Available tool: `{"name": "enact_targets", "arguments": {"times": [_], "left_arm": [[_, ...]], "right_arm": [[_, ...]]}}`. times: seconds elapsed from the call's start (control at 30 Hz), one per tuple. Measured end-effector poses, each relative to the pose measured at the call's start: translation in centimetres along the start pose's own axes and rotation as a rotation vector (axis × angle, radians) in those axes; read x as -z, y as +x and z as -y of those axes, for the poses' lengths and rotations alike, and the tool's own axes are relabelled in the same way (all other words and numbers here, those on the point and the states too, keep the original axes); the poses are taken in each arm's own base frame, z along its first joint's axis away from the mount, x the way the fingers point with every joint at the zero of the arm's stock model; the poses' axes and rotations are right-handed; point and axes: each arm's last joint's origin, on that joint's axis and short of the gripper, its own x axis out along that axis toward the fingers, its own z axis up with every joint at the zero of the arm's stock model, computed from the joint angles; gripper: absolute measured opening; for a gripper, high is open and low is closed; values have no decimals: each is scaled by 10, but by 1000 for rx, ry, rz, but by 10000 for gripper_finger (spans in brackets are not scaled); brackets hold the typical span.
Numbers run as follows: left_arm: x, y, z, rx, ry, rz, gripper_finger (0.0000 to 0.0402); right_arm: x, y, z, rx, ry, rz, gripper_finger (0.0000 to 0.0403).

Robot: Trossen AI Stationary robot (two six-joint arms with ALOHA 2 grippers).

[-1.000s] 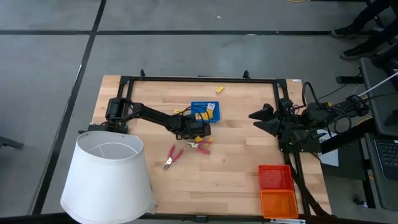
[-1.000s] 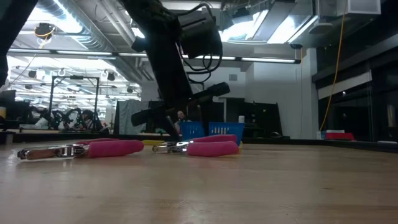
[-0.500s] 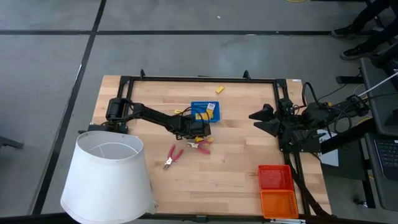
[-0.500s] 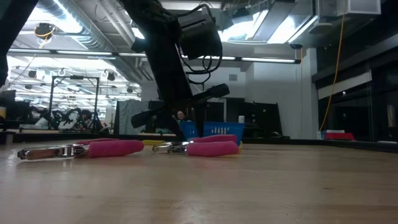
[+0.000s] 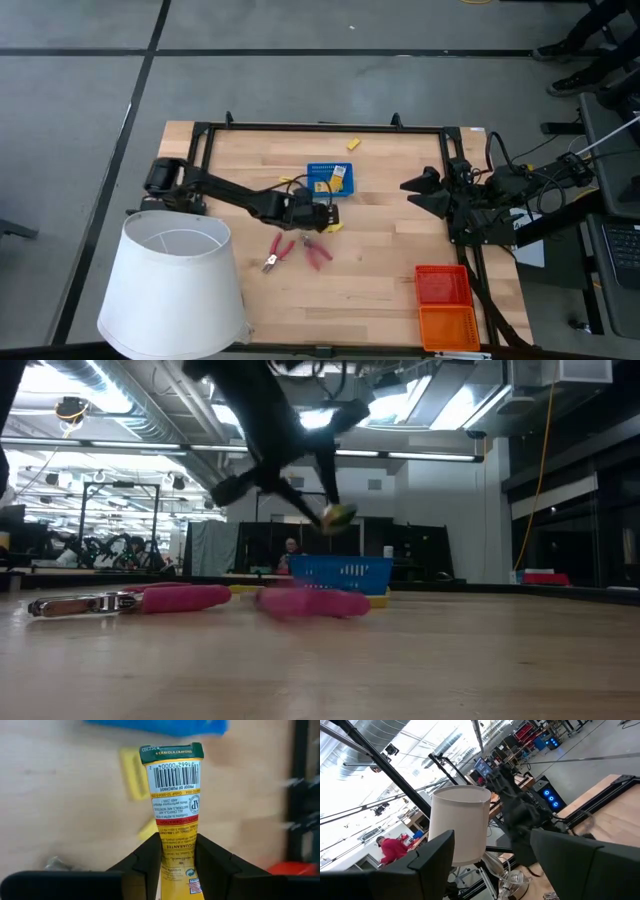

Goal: Pick & Place School Supplies
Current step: Put the yellow crayon box into the blue bin, then put the yellow eraser into the orange bin

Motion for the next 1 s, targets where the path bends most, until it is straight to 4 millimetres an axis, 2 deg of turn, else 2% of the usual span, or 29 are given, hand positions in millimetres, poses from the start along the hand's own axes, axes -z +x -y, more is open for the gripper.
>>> {"name": "enact_targets", "arguments": {"times": [0.13, 0.4, 0.57, 0.77, 0.9, 1.0], "left_arm": [[-18, -4, 9, 76, -16, 162, 105], [-86, 18, 13, 34, 129, 286, 116], [-120, 25, 12, 44, 219, 231, 148], [-132, 28, 6, -4, 276, 214, 201], [-132, 28, 4, -27, 320, 203, 226], [-126, 26, -4, -101, 389, 119, 231]], "right_arm": [[0, 0, 0, 6, -2, 5, 268], [0, 0, 0, 1, 5, 2, 268], [1, -1, -2, -15, 12, -2, 268], [1, -1, -2, -9, 4, 4, 268], [1, -1, -2, -1, -1, 11, 268], [1, -1, -2, -2, -1, 11, 268]]}}
